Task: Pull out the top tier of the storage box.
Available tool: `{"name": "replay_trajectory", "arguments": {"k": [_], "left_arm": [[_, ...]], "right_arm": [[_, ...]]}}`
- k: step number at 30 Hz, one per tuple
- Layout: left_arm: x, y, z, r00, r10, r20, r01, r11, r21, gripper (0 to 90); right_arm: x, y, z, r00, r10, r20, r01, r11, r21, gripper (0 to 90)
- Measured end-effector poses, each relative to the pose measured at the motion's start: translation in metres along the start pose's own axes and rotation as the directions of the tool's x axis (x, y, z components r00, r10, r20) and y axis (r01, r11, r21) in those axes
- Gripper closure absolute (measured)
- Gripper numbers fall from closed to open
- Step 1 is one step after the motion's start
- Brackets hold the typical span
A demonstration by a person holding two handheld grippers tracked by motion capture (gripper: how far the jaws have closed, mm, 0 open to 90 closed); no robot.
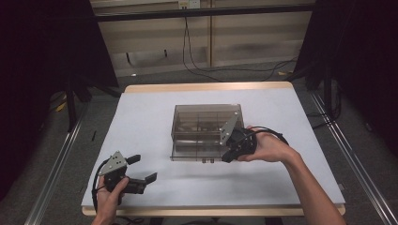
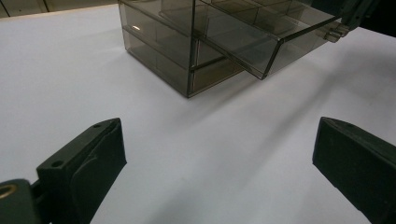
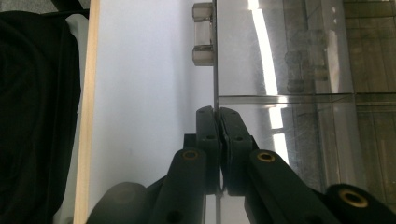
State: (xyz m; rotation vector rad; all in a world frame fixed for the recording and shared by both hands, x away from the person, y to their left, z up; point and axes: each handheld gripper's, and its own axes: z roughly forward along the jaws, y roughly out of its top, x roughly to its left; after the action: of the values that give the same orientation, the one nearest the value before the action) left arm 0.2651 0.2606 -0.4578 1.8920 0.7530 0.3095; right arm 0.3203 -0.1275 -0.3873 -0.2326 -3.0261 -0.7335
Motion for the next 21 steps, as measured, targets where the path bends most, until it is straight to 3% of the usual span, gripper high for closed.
{"name": "replay_trajectory", "arguments": {"k": [21], "left_arm": [[0.0002, 0.0001, -0.0002, 1.0000, 0.002, -0.005, -0.002, 1.0000, 0.000, 2.5]], "right_arm": [[0.0002, 0.0003, 0.0014, 0.9994, 0.022, -0.025, -0.022, 1.000, 0.004, 86.6]]}}
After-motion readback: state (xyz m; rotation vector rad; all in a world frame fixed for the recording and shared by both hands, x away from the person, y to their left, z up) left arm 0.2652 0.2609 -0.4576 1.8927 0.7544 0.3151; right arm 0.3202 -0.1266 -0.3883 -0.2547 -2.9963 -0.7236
